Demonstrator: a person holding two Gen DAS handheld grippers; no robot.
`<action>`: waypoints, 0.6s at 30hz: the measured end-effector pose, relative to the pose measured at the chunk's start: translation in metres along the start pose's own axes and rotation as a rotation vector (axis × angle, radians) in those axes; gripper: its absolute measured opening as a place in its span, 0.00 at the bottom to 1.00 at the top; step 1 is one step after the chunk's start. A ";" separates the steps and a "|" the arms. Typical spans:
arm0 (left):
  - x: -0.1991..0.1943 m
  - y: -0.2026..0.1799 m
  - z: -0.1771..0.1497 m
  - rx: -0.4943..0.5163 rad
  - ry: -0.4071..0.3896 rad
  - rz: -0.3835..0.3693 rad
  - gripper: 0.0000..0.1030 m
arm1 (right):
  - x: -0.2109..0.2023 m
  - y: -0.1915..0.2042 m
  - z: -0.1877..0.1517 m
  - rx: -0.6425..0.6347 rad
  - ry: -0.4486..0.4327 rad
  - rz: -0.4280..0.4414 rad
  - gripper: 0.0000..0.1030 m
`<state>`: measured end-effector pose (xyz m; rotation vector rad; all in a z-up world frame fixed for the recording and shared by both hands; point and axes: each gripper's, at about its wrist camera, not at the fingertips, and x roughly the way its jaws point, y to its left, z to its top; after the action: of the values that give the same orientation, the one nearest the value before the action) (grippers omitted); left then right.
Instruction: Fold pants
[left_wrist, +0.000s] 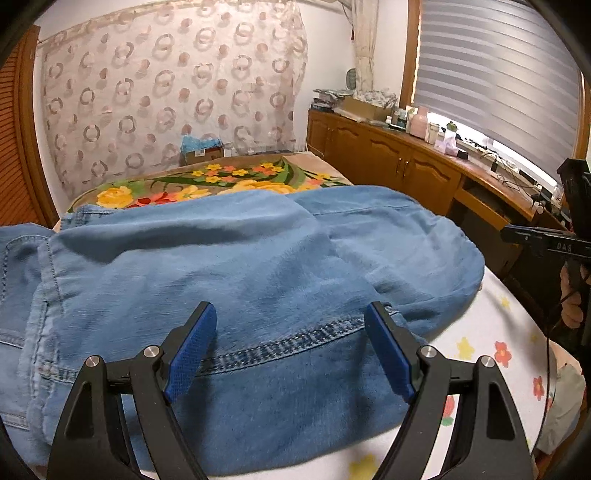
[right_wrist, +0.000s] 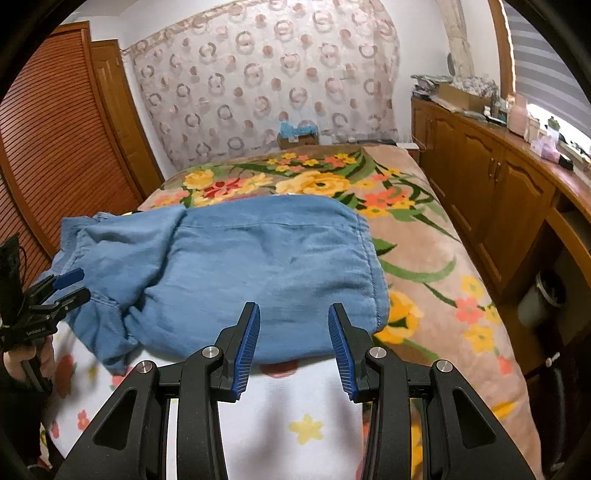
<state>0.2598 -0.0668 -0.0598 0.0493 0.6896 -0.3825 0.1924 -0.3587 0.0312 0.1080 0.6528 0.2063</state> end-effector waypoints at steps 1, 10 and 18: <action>0.002 0.000 -0.001 0.001 0.003 0.000 0.80 | 0.002 -0.002 0.001 0.004 0.006 -0.004 0.39; 0.013 -0.001 -0.003 0.009 0.024 -0.009 0.80 | 0.019 -0.003 0.006 0.031 0.042 -0.041 0.39; 0.019 -0.002 -0.002 0.012 0.047 -0.005 0.80 | 0.026 -0.011 0.006 0.055 0.066 -0.059 0.39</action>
<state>0.2716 -0.0743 -0.0735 0.0676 0.7339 -0.3915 0.2178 -0.3635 0.0187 0.1344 0.7268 0.1352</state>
